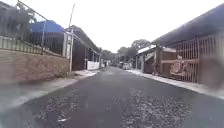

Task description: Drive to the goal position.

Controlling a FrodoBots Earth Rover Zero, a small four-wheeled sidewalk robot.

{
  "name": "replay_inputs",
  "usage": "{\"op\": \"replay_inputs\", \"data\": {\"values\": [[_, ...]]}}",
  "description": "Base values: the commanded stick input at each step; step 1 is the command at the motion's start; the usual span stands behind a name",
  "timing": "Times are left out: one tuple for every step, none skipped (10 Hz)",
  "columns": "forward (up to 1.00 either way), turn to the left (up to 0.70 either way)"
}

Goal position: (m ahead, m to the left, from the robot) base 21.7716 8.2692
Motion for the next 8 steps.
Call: {"op": "replay_inputs", "data": {"values": [[0.50,-0.50],[0.50,-0.50],[0.50,-0.26],[0.50,0.00],[0.50,0.00],[0.50,0.00],[0.50,0.00],[0.50,0.00]]}}
